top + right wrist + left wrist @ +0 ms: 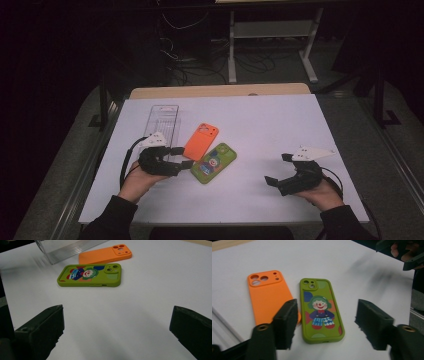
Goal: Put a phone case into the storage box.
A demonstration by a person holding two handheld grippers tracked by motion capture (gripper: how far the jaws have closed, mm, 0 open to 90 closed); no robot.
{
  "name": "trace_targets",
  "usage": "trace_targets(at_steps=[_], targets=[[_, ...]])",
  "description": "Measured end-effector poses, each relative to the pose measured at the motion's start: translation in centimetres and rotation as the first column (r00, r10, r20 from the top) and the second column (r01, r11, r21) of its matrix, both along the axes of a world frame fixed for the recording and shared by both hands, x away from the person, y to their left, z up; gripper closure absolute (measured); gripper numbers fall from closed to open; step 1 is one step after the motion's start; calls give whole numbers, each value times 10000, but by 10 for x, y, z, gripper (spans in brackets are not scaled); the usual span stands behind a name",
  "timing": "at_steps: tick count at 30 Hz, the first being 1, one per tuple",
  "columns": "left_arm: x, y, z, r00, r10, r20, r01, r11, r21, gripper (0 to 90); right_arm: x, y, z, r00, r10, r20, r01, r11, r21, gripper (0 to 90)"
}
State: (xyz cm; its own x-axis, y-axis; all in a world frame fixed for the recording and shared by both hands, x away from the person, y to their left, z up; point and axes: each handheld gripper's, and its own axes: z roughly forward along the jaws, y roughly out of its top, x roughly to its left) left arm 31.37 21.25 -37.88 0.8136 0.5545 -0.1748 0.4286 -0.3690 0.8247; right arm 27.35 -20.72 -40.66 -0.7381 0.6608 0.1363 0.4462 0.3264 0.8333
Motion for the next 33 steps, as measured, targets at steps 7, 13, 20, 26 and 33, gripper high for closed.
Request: trace_targets(at_steps=[7,13,20,26,33], targets=[[1,-18,-6,9991,367,-218,-354,9978,559,652,0,1,-1,9998,174,-39,-174,9998,-78,0],[3,-35,-16,9920,1237,-269,-1192,9843,1299,840,0,2,-1,9997,205,-91,-206,9997,-89,0],[3,-46,-22,9826,1854,-99,-1794,9621,2051,896,0,3,-1,9996,272,-115,-273,9996,-82,0],[6,-55,-33,9713,2378,-17,-2271,9297,2901,897,-1,3,-1,9994,324,-125,-325,9994,-102,0],[7,-63,-38,9590,2818,308,-2739,8929,3574,897,-1,4,-1,9991,378,-168,-379,9992,-89,0]])
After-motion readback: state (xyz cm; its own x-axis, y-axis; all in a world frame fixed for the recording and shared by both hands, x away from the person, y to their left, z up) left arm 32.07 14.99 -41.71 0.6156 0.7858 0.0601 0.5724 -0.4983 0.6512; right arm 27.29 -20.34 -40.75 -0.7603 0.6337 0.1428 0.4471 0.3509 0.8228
